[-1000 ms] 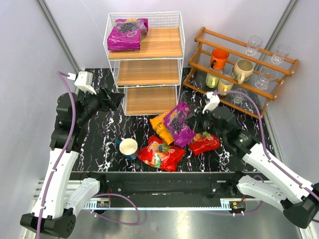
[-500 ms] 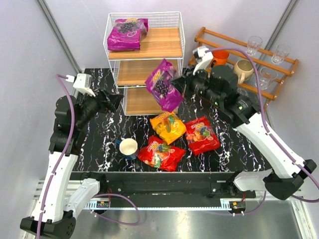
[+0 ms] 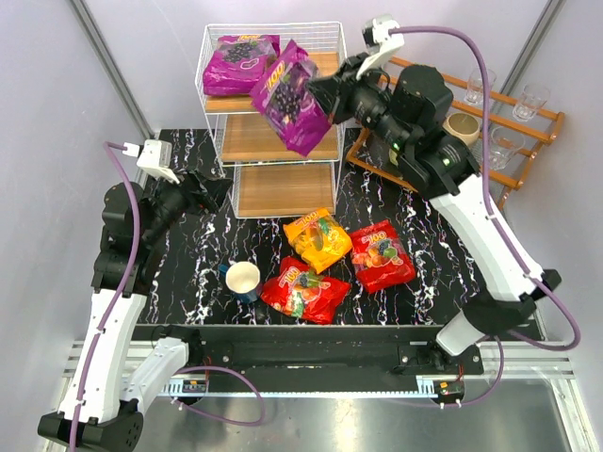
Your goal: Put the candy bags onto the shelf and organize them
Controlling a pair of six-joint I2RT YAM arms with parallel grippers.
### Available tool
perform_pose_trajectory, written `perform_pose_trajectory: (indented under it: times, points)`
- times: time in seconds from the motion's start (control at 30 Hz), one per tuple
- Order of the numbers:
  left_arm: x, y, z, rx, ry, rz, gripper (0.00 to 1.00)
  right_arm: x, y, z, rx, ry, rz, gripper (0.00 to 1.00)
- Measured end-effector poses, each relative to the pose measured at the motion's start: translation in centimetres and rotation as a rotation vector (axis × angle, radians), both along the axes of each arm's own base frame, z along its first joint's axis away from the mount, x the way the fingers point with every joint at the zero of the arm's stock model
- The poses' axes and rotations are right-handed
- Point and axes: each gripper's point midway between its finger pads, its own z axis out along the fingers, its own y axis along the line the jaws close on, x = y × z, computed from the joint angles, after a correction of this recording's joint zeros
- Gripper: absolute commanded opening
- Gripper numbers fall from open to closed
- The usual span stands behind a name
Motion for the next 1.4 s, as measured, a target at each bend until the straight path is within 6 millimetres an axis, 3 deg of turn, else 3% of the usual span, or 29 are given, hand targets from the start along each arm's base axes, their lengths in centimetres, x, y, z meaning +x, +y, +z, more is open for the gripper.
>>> perform_pose_trajectory:
  times: [0.27,0.47,0.9,1.17,1.4]
  points:
    - [0.0,0.0,0.0,0.0,0.0,0.0,0.75,6.3,1.5,2.1,0.018,-0.076,-0.162,0.0]
    - [0.0,0.0,0.0,0.0,0.0,0.0,0.75,8.5,1.5,3.2,0.038,-0.116,-0.241,0.0]
    - [0.3,-0.1,-0.4,-0.001,-0.003,-0.001,0.74,8.2,0.9,3.4,0.048,-0.127,-0.253,0.0]
    - [0.3,-0.1,-0.5,-0.001,-0.002,-0.001,0.74,7.7,0.2,4.6,0.063,-0.157,-0.269,0.0]
    - [0.3,-0.1,-0.5,-0.001,-0.002,-0.003,0.74,7.5,-2.0,6.6,0.091,-0.21,-0.353,0.0]
